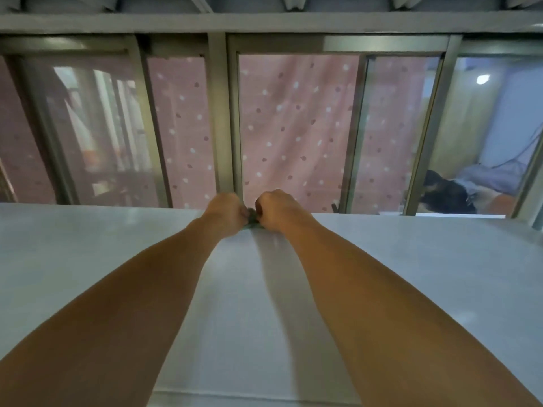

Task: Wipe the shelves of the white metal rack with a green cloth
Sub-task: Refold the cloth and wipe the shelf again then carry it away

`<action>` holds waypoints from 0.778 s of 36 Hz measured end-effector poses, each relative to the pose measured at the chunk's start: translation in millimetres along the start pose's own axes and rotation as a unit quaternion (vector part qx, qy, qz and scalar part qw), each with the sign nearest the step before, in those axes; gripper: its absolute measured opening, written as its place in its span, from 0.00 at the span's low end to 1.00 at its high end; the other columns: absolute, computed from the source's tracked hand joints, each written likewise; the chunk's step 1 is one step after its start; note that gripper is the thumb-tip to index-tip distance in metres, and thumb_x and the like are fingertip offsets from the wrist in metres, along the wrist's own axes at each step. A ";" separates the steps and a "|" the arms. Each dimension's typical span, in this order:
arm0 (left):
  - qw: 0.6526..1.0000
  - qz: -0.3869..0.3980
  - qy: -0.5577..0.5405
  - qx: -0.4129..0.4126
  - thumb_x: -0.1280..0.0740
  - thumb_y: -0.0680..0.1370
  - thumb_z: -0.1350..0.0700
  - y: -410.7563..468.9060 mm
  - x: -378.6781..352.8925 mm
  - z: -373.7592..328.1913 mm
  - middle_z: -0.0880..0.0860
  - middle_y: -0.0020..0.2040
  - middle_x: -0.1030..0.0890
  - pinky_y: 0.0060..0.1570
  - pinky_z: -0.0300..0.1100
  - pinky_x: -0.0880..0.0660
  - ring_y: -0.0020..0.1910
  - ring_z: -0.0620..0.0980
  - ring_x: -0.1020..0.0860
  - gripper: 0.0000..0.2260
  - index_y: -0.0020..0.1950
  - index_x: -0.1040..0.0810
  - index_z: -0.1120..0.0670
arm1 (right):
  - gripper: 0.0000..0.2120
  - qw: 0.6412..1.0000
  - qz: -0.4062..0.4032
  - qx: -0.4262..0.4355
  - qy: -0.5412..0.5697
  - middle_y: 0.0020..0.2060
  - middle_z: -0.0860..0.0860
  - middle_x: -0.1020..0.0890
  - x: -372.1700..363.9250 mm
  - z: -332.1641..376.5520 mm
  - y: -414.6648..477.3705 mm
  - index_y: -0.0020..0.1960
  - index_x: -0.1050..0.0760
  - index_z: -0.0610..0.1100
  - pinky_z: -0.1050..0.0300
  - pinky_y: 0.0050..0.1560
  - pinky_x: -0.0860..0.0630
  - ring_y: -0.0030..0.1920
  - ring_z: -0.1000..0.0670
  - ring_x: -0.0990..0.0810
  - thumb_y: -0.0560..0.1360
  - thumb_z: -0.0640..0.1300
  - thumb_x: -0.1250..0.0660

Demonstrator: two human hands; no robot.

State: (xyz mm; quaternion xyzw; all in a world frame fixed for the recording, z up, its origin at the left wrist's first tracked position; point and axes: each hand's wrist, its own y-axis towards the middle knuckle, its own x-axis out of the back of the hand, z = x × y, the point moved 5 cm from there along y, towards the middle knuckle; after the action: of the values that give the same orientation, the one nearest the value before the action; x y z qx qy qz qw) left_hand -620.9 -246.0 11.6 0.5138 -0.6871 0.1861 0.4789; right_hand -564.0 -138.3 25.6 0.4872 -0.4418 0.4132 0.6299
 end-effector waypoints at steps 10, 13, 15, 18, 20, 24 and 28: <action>0.999 0.010 -0.023 -0.031 0.28 0.74 0.59 27.1 -24.2 -32.2 0.59 0.43 0.15 0.42 0.43 0.27 0.41 0.53 0.22 0.06 0.45 0.13 0.61 | 0.10 1.000 0.003 0.000 -0.002 0.48 0.43 0.19 3.1 -48.2 15.3 0.55 0.17 0.44 0.51 0.53 0.21 0.46 0.42 0.20 0.78 0.46 0.34; 0.999 0.012 -0.018 -0.048 0.28 0.74 0.58 29.1 -32.9 -46.2 0.58 0.40 0.16 0.39 0.42 0.28 0.39 0.54 0.22 0.07 0.45 0.13 0.61 | 0.10 1.000 -0.003 -0.010 -0.003 0.49 0.43 0.19 4.4 -63.2 12.6 0.55 0.17 0.45 0.49 0.55 0.21 0.47 0.42 0.19 0.78 0.47 0.33; 0.998 0.013 -0.013 -0.056 0.29 0.74 0.58 26.9 -35.9 -53.5 0.58 0.40 0.16 0.41 0.45 0.26 0.39 0.54 0.22 0.08 0.45 0.13 0.61 | 0.09 1.000 -0.009 -0.013 -0.004 0.48 0.43 0.18 4.2 -68.8 8.3 0.54 0.17 0.45 0.49 0.54 0.21 0.47 0.42 0.19 0.78 0.46 0.33; 0.998 0.016 -0.017 -0.054 0.29 0.74 0.59 21.4 -37.3 -57.7 0.59 0.43 0.15 0.49 0.47 0.22 0.43 0.56 0.20 0.07 0.47 0.13 0.61 | 0.09 1.000 -0.014 -0.014 0.000 0.46 0.44 0.18 5.2 -72.3 0.0 0.53 0.17 0.44 0.53 0.51 0.22 0.44 0.44 0.20 0.78 0.46 0.34; 0.998 0.017 -0.015 -0.056 0.28 0.74 0.59 15.2 -36.6 -60.6 0.59 0.44 0.15 0.51 0.47 0.21 0.45 0.56 0.19 0.08 0.48 0.13 0.61 | 0.09 1.000 -0.011 -0.015 0.004 0.46 0.44 0.18 8.5 -73.3 -6.2 0.54 0.17 0.44 0.55 0.48 0.24 0.43 0.44 0.21 0.78 0.46 0.33; 0.998 0.023 -0.012 -0.063 0.29 0.75 0.58 -2.3 -34.4 -65.3 0.58 0.41 0.15 0.49 0.46 0.21 0.40 0.53 0.21 0.07 0.47 0.13 0.60 | 0.10 1.000 0.006 -0.011 0.015 0.47 0.44 0.17 13.6 -73.8 -20.9 0.54 0.17 0.45 0.56 0.46 0.26 0.44 0.44 0.21 0.77 0.47 0.32; 0.997 0.028 -0.013 -0.068 0.28 0.74 0.58 -27.4 -29.9 -69.1 0.59 0.44 0.15 0.52 0.50 0.20 0.46 0.57 0.18 0.08 0.48 0.13 0.61 | 0.09 1.000 0.014 -0.014 0.019 0.48 0.44 0.17 18.8 -68.9 -44.3 0.53 0.16 0.46 0.56 0.46 0.25 0.47 0.43 0.19 0.75 0.46 0.32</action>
State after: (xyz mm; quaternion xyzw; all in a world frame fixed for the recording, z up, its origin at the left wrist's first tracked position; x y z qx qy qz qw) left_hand -564.0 -189.6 12.4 0.4633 -0.7182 0.1455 0.4983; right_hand -506.2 -77.3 23.4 0.4640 -0.4422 0.4246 0.6394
